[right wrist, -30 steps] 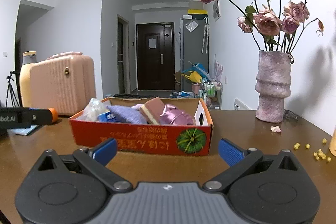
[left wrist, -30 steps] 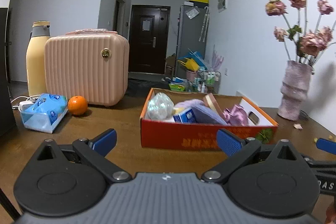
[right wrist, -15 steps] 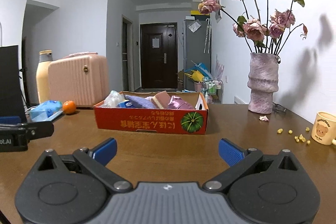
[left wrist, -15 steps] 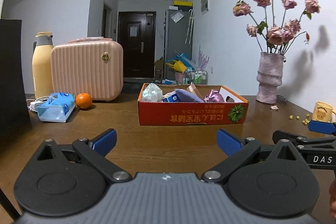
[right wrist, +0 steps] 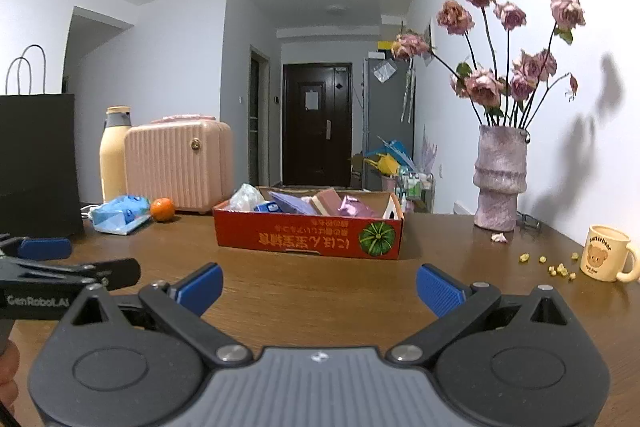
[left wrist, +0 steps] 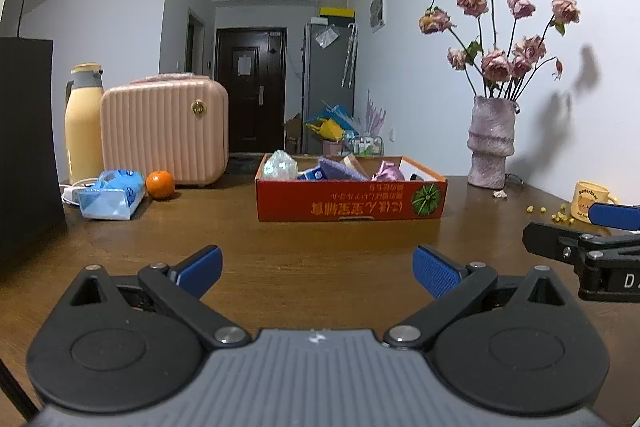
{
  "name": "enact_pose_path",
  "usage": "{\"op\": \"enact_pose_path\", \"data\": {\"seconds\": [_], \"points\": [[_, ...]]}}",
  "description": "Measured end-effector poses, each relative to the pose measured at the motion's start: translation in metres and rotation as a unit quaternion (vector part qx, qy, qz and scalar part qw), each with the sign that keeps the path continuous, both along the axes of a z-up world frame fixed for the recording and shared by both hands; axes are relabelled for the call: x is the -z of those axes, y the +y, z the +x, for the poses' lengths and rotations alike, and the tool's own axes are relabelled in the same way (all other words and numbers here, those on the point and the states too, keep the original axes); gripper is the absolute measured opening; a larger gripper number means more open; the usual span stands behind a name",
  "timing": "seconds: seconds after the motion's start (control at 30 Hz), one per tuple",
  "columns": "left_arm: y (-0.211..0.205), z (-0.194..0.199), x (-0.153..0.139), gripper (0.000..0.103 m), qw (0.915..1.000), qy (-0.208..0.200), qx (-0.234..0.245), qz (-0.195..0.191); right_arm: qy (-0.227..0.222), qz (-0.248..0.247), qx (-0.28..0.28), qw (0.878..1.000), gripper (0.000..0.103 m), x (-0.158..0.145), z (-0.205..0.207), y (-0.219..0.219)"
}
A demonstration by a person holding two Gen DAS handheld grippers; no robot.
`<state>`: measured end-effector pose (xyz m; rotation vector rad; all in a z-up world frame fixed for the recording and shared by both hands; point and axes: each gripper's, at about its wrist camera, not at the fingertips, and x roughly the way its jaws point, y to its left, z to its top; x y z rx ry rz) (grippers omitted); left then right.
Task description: Organize soft objects
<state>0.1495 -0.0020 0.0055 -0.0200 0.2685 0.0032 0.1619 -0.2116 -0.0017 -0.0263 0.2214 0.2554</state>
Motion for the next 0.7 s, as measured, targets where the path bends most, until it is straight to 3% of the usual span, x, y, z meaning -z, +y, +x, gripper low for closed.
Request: {"op": "enact_pose_path", "data": {"seconds": [0.7], "points": [[-0.001,-0.019,-0.005,0.103,0.9997,-0.025,0.002,0.005,-0.017,-0.002,-0.002,1.0,0.103,-0.004,-0.021,0.003]]}}
